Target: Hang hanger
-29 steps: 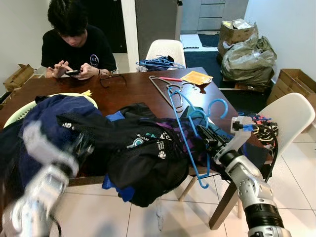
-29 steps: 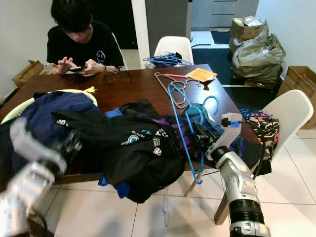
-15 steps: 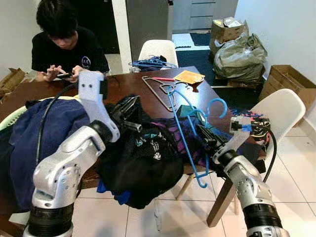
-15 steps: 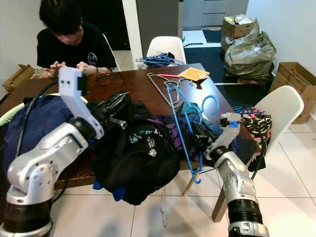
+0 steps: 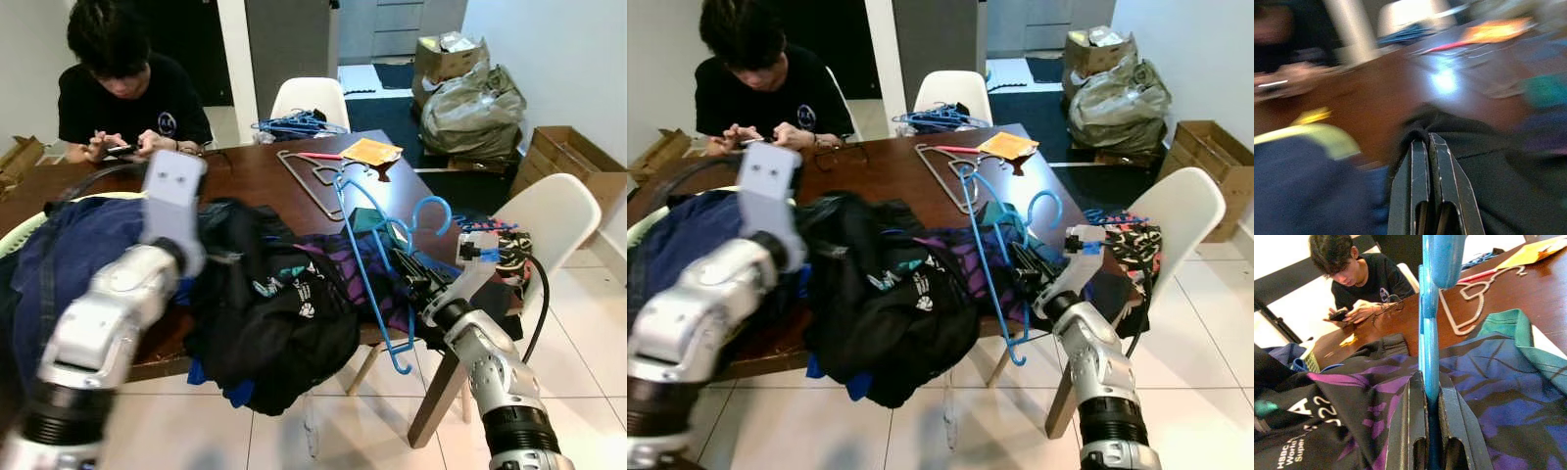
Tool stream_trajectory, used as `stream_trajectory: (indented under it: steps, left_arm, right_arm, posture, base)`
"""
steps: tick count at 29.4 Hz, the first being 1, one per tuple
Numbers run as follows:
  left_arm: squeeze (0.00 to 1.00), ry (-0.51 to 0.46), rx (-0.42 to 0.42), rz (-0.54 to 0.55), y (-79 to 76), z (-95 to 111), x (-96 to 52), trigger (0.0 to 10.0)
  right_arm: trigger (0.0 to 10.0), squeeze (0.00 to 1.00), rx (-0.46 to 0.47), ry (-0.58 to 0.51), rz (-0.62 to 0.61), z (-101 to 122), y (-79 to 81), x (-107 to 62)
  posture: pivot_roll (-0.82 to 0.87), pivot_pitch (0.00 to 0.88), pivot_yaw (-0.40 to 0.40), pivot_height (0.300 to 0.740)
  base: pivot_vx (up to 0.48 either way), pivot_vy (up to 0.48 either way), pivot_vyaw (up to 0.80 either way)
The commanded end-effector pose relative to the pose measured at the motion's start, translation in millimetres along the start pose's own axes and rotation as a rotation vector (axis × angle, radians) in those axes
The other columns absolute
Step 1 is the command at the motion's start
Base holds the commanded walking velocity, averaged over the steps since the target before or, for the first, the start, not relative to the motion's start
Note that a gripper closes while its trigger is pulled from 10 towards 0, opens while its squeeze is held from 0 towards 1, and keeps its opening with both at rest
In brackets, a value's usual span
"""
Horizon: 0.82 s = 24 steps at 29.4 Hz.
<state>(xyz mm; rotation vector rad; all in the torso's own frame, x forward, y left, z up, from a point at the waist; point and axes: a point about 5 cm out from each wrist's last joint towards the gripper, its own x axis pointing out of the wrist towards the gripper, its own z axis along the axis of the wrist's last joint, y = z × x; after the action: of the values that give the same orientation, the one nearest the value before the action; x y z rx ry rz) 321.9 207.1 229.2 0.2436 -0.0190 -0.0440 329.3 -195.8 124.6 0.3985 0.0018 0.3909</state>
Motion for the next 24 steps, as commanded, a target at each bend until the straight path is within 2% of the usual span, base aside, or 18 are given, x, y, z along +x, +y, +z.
stream_trajectory:
  steps: [1, 2, 3, 4, 6, 14, 18, 20, 21, 22, 23, 24]
  left_arm:
    - [0.43, 0.014, 0.078, 0.043, 8.4, -7, -1.2, 10.0]
    - [0.43, 0.014, 0.078, 0.043, 8.4, -7, -1.2, 10.0]
    - [0.88, 0.009, 0.104, 0.051, 9.1, -8, -1.3, 10.0]
    - [1.00, -0.013, 0.156, 0.051, 6.8, -7, -0.4, 10.0]
    - [1.00, -0.013, 0.156, 0.051, 6.8, -7, -0.4, 10.0]
    - [1.00, -0.056, 0.269, 0.036, 4.2, 2, 3.0, 10.0]
    - [1.00, -0.075, 0.282, 0.008, 3.7, 7, 2.0, 10.0]
    - [1.00, -0.106, 0.303, -0.068, -1.1, 15, -2.3, 10.0]
    - [1.00, -0.106, 0.303, -0.068, -1.1, 15, -2.3, 10.0]
    - [1.00, -0.090, 0.324, -0.103, -2.9, 16, -6.9, 10.0]
    - [1.00, -0.034, 0.361, -0.105, -0.1, 11, -14.0, 10.0]
    - [0.41, 0.032, 0.435, -0.110, 3.2, 3, -23.4, 10.0]
  right_arm:
    - [10.0, 0.00, 0.015, 0.005, 0.002, -3, 1.5, -0.4]
    - [10.0, 0.00, 0.015, 0.005, 0.002, -3, 1.5, -0.4]
    - [10.0, 0.00, 0.015, 0.005, 0.001, -3, 1.4, -0.6]
    - [10.0, 0.00, 0.015, 0.004, 0.001, -3, 1.4, -0.9]
    - [10.0, 0.00, 0.015, 0.004, 0.001, -3, 1.4, -0.9]
    - [10.0, 0.00, 0.015, 0.001, -0.002, -2, 1.6, -1.1]
    - [10.0, 0.00, 0.016, 0.001, -0.002, -2, 1.8, -1.0]
    - [10.0, 0.00, 0.017, 0.002, -0.001, -2, 2.0, -0.8]
    - [10.0, 0.00, 0.017, 0.002, -0.001, -2, 2.0, -0.8]
    - [10.0, 0.00, 0.018, 0.002, 0.000, -2, 2.2, -0.9]
    - [10.0, 0.00, 0.020, 0.002, -0.001, -2, 2.2, -1.0]
    - [10.0, 0.00, 0.022, 0.002, -0.001, -2, 2.2, -1.2]
  posture:
    - [0.01, 0.000, 0.034, 0.731]
    - [0.01, 0.000, 0.034, 0.731]
    - [0.01, 0.000, 0.035, 0.731]
    - [0.01, 0.000, 0.035, 0.731]
    - [0.01, 0.000, 0.035, 0.731]
    - [0.01, 0.000, 0.035, 0.731]
    - [0.01, 0.000, 0.035, 0.731]
    - [0.01, 0.000, 0.035, 0.731]
    - [0.01, 0.000, 0.035, 0.731]
    - [0.01, 0.000, 0.040, 0.731]
    - [0.01, 0.000, 0.043, 0.731]
    - [0.01, 0.000, 0.043, 0.731]
  base:
    - [0.000, 0.000, 0.00]
    - [0.000, 0.000, 0.00]
    - [0.000, 0.000, 0.00]
    - [0.000, 0.000, 0.00]
    - [0.000, 0.000, 0.00]
    - [0.000, 0.000, 0.00]
    - [0.000, 0.000, 0.00]
    - [0.000, 0.000, 0.00]
    - [0.000, 0.000, 0.00]
    - [0.000, 0.000, 0.00]
    - [0.000, 0.000, 0.00]
    - [0.000, 0.000, 0.00]
